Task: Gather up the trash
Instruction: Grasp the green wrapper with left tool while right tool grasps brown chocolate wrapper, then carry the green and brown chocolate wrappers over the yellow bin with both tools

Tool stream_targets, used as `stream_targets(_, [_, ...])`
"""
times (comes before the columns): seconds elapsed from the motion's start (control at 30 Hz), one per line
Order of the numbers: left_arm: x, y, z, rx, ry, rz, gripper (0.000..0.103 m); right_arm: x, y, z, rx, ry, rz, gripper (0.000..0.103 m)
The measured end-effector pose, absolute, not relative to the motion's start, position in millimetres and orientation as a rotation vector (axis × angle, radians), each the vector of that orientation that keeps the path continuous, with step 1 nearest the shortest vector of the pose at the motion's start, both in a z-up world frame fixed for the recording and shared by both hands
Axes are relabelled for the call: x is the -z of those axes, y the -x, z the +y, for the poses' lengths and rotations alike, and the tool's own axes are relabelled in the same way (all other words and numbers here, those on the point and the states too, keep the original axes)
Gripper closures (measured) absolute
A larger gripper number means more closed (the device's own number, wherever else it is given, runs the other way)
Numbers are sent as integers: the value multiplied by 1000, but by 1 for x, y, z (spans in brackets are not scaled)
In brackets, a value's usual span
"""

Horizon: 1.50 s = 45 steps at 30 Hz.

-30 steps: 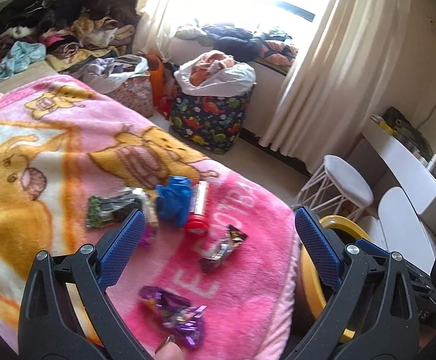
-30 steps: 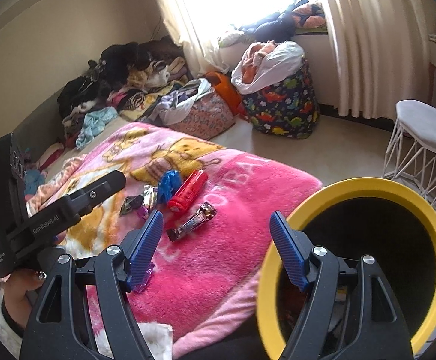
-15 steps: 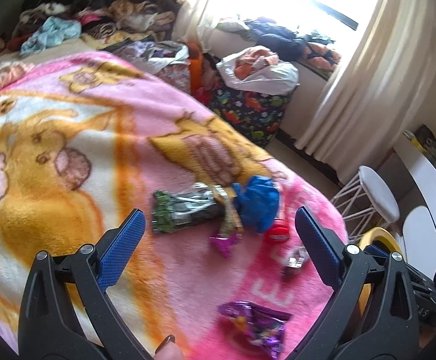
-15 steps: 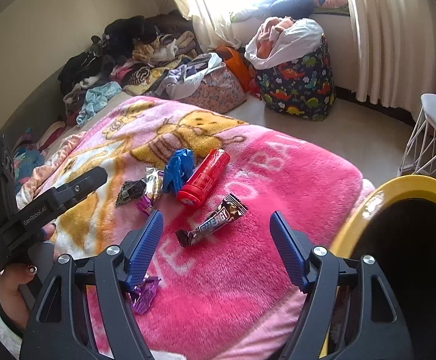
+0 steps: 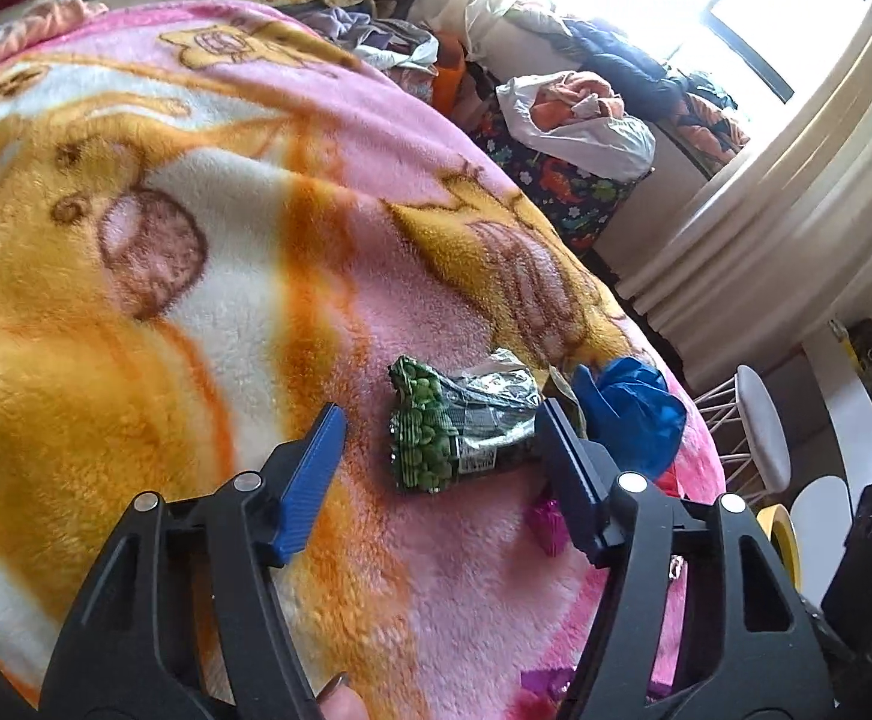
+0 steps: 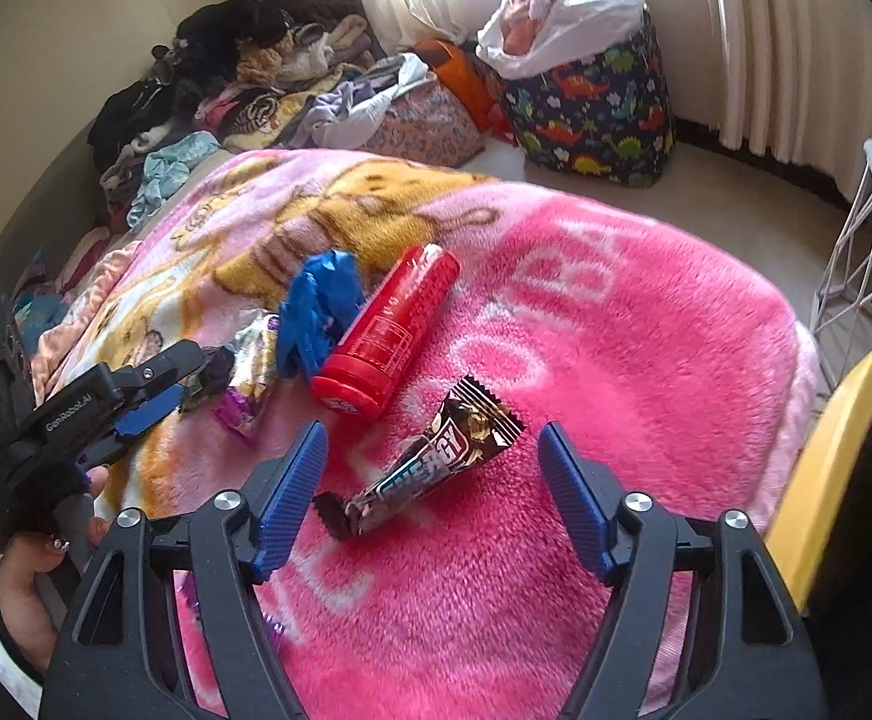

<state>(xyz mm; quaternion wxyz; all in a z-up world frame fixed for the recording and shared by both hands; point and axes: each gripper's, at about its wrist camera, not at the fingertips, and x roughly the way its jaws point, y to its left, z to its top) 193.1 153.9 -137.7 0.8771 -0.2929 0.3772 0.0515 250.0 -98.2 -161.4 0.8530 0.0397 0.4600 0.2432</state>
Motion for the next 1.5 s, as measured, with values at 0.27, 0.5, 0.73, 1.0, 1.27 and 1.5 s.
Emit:
stream_targets(0.27, [145,-197,159,-112,637,792,55,170,-242,-101,-522,-93,984,77])
stream_targets(0.5, [137,-189,160,-51,688,783,86,160,-224,-106,-542,-95,960,79])
stream_targets(0.73, [121,-173,153,-27,688,759,93,146,-209,-110,-569,-90,931,80])
stream_targets(1.0, [86,-161,138,-22,617,702,96,125,-198,-118,-584,-107,881,80])
stream_targets(1.27, [60,-149,123,10,580,656,98,106,-184,-133,-585,-128,838,80])
stream_targets(1.5, [41,-144,102,54,551,631,98,92,-175,-146,-574,-155,804,80])
